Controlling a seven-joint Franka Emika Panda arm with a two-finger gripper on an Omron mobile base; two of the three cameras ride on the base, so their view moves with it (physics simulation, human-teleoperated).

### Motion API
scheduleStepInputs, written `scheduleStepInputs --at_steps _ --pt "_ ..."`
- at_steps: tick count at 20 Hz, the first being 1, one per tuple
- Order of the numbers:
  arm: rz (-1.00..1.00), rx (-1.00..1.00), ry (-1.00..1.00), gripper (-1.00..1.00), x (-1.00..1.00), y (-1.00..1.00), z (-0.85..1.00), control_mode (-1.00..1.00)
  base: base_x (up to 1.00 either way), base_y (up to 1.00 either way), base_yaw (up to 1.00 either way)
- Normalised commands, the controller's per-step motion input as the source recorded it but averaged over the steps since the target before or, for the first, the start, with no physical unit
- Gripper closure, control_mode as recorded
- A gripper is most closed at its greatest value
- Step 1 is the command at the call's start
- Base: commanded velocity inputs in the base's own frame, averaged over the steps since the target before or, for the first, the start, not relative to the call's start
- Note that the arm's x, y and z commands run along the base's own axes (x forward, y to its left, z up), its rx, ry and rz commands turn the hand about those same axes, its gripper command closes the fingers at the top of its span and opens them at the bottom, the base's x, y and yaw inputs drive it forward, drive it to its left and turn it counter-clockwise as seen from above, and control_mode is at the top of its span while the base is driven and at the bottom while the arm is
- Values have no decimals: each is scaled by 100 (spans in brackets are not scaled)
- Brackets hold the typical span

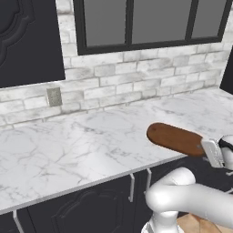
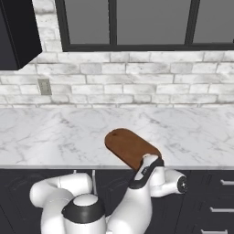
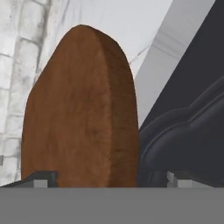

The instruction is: Move the cutting board and knife to the sink. Then move spray from the cabinet to the counter.

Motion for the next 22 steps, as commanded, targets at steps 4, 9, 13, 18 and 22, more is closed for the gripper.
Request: scheduleStepInputs --at_steps 4,9,13,18,22 --pt "0 0 -3 -100 17 0 -4 -100 0 0 0" --pt "-1 0 0 100 0 0 0 -100 0 0 0" --pt "0 0 -3 100 -7 0 0 -100 0 0 0" --pt "0 0 -18 100 -40 0 38 -100 0 0 0" --pt "0 1 -30 100 -68 0 96 -100 0 0 0"
